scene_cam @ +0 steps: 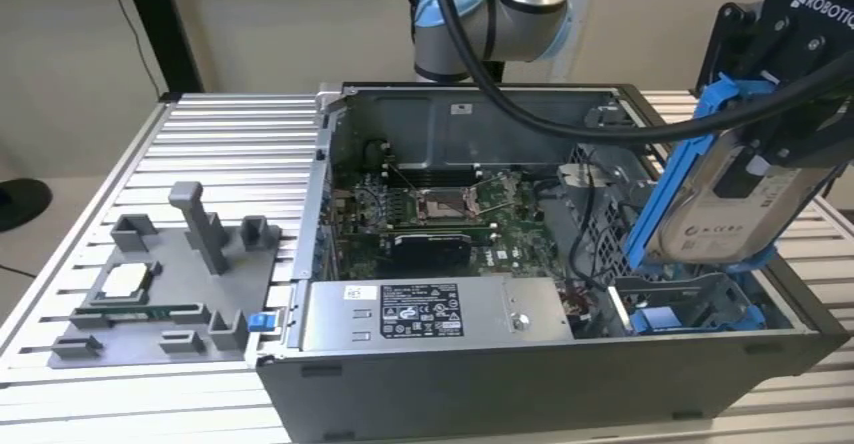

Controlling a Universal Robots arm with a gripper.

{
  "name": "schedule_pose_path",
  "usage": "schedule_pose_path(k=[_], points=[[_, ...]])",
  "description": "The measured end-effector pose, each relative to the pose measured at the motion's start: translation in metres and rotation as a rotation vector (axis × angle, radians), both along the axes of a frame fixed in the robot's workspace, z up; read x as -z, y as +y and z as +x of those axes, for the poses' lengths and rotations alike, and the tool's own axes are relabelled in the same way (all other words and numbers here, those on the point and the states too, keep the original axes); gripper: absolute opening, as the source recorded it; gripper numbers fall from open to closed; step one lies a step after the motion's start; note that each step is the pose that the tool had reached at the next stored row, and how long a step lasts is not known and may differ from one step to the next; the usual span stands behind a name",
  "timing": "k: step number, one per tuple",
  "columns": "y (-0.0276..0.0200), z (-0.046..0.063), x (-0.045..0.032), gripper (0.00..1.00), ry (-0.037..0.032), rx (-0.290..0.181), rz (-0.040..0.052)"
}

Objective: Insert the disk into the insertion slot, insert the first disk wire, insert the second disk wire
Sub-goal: 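Insert the disk into the insertion slot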

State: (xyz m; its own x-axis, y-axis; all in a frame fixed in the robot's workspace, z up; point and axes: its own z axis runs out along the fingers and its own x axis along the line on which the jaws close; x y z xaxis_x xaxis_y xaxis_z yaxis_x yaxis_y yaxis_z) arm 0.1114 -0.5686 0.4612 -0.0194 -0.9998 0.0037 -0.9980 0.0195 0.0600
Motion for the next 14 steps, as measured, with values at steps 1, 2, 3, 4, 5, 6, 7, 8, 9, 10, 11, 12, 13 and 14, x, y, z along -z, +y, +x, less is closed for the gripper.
schedule_pose_path(k=[1, 2, 3, 4, 5, 6, 7, 8, 9, 10, 11, 12, 13, 14], points=[[0.0000, 0.0000, 0.0008, 0.00, 0.0004, 0.000, 0.0001], [0.0000, 0.0001, 0.0015, 0.00, 0.0007, 0.001, 0.0000], [0.0000, 0.0001, 0.0021, 0.00, 0.0011, 0.001, 0.0000], [0.0000, 0.0001, 0.0026, 0.00, 0.0012, 0.001, 0.0000], [0.0000, 0.0002, 0.0030, 0.00, 0.0013, 0.001, 0.0001], [0.0000, 0.0002, 0.0032, 0.00, 0.0013, 0.001, 0.0000], [0.0000, 0.0002, 0.0033, 0.00, 0.0013, 0.001, -0.0001], [0.0000, 0.0002, 0.0033, 0.00, 0.0013, 0.001, -0.0002], [0.0000, 0.0002, 0.0035, 0.00, 0.0013, 0.001, 0.0001], [0.0000, 0.0002, 0.0035, 0.00, 0.0013, 0.001, 0.0000], [0.0000, 0.0002, 0.0035, 0.00, 0.0013, 0.001, -0.0001], [0.0000, 0.0002, 0.0035, 0.00, 0.0013, 0.001, -0.0001], [0.0000, 0.0002, 0.0035, 0.00, 0.0013, 0.001, 0.0000], [0.0000, 0.0002, 0.0036, 0.00, 0.0013, 0.001, 0.0000]])
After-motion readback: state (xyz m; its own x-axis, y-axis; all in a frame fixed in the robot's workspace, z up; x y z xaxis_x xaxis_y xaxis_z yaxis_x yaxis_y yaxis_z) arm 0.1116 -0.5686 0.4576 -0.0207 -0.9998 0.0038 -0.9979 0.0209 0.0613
